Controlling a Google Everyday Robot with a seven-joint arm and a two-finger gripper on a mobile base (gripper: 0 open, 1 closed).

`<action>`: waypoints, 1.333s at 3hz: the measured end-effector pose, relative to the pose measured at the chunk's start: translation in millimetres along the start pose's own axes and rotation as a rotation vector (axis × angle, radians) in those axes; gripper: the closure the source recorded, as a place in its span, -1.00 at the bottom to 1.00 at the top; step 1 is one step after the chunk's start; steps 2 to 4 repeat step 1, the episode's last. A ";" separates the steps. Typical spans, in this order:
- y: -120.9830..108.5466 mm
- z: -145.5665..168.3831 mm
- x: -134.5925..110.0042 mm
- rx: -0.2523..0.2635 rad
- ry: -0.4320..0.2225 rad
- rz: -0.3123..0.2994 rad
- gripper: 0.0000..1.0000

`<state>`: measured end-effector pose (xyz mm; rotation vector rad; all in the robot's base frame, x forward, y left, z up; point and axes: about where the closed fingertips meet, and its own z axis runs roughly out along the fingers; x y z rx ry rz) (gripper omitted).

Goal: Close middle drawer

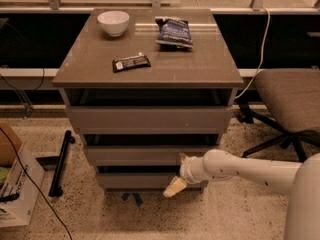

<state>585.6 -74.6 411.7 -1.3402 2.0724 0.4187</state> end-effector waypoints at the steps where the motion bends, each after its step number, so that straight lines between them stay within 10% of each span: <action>1: 0.0 0.0 0.0 0.000 0.000 0.000 -1.00; 4: 0.0 0.0 0.0 0.000 0.000 0.000 -1.00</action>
Offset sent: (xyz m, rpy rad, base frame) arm 0.0000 0.0000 0.0000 0.0000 0.0000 0.0000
